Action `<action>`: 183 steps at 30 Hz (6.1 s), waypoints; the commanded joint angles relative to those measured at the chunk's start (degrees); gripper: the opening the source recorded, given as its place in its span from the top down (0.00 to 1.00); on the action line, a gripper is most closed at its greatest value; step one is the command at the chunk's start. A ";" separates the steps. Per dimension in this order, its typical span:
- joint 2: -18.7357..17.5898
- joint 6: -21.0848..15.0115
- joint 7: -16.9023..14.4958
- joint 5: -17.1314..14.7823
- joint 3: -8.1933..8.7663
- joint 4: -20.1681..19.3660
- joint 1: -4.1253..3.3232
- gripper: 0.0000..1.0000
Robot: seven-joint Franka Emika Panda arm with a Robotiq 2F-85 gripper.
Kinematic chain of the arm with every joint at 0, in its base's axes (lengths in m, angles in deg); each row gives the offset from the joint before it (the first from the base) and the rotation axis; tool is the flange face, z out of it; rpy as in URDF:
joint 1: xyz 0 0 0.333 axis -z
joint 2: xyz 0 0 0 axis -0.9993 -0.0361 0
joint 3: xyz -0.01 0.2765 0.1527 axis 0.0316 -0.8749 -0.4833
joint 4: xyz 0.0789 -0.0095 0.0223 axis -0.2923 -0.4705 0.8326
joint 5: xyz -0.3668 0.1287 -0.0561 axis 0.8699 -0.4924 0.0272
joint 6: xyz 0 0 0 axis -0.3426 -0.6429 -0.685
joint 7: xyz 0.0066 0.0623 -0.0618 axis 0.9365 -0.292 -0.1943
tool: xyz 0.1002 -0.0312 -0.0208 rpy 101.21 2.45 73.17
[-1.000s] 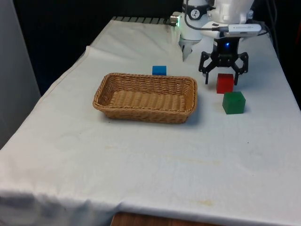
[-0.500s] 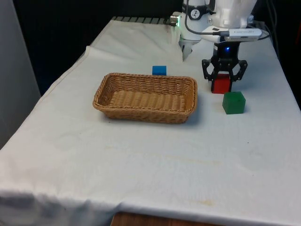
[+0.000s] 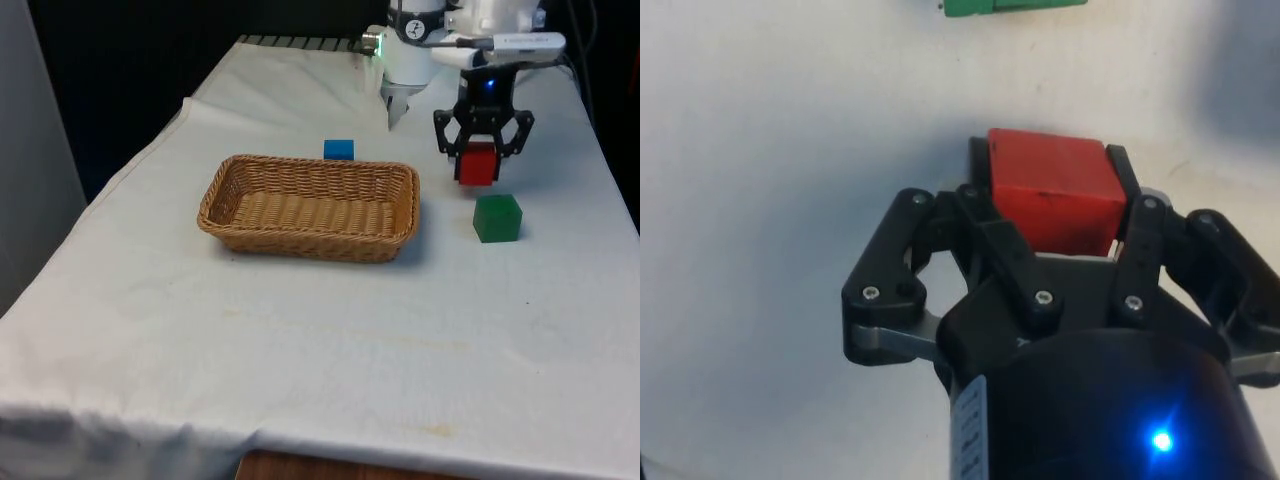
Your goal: Pick up exactly two blocks and place them into the basket.
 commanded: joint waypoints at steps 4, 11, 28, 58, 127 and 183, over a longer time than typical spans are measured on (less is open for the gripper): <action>2.52 2.75 0.34 0.52 0.40 0.34 -0.11 0.98; 5.67 6.36 0.40 0.57 0.46 1.20 0.00 0.98; 8.71 15.18 -1.32 -0.06 1.72 8.42 0.52 0.98; 2.41 16.96 -8.48 -1.09 8.08 19.77 1.95 0.98; -10.03 7.85 -34.32 -23.43 16.27 19.65 2.58 0.00; 1.09 21.20 -13.64 -5.56 4.18 20.91 -0.92 0.00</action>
